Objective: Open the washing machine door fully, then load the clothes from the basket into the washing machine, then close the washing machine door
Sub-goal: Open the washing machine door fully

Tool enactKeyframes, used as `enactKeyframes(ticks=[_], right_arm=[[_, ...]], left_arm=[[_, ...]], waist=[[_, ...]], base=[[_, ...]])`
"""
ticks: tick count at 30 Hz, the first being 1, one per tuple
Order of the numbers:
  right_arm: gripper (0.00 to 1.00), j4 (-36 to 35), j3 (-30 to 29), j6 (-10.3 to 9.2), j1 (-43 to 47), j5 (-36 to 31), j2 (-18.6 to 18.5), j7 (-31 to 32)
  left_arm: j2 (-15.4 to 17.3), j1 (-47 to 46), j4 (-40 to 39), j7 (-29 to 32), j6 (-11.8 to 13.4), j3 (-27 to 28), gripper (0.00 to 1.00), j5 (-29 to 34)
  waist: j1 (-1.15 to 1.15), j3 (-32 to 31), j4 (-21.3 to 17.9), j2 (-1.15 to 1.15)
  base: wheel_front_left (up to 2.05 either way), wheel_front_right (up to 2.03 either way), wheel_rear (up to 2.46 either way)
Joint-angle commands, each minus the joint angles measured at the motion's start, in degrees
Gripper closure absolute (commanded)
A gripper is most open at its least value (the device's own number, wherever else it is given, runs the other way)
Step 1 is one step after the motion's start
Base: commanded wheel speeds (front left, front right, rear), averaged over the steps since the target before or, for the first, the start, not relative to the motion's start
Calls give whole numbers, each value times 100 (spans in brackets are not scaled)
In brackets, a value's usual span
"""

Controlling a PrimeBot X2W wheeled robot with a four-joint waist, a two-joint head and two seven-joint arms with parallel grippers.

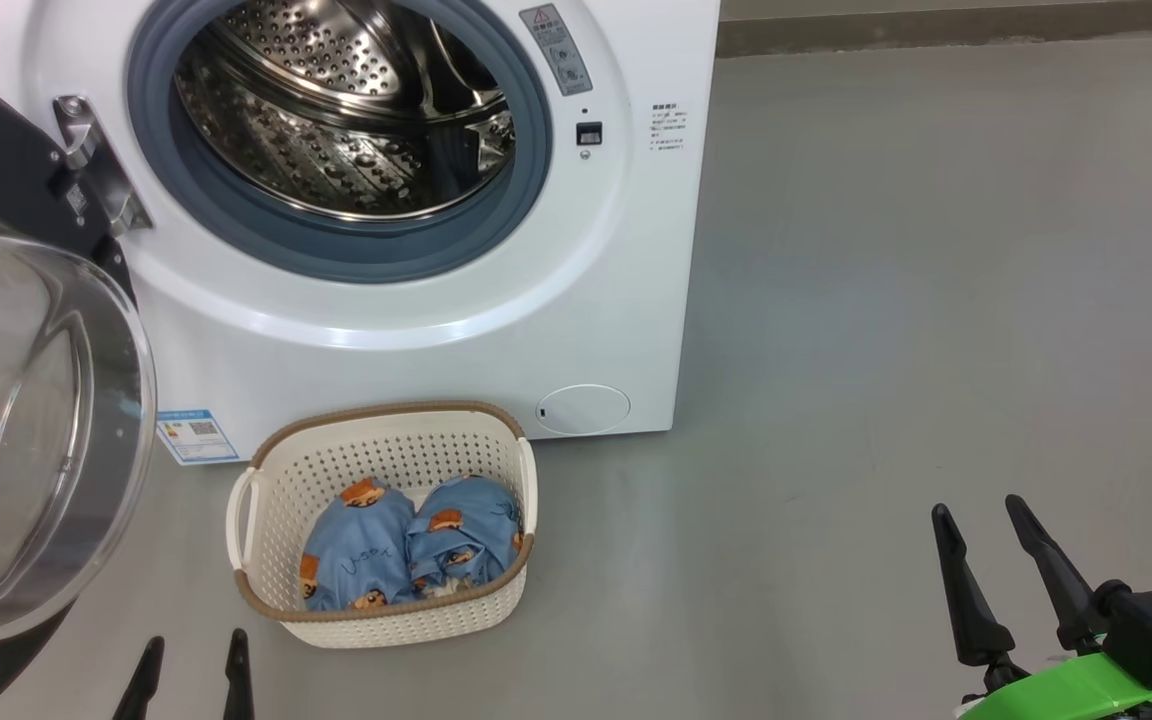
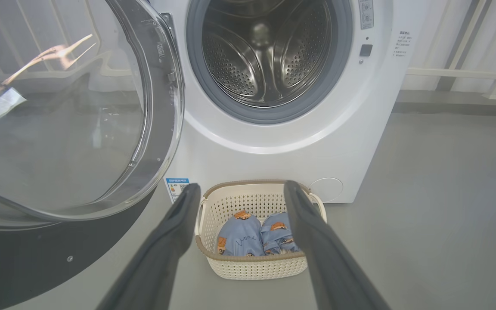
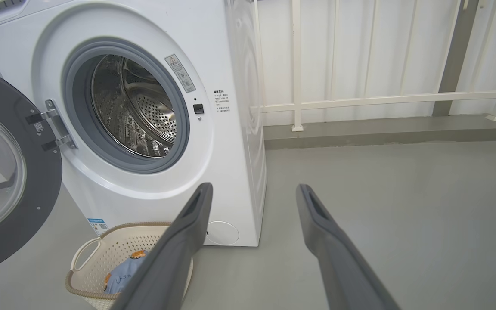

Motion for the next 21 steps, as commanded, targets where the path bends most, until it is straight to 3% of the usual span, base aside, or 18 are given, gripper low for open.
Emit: enactKeyframes(ticks=[1,21], right_arm=[[0,-125,151,9,-114,-6,-41,-34],[0,-86,145,9,-128,19,-37,-54]], left_arm=[[104,-251,-104,-83,38,179,0,-80],[156,-314,2,-107,131,121,0,-102]], waist=[[0,2,-3,0],[0,89,29,0]], base=[[0,0,0],[0,0,0]])
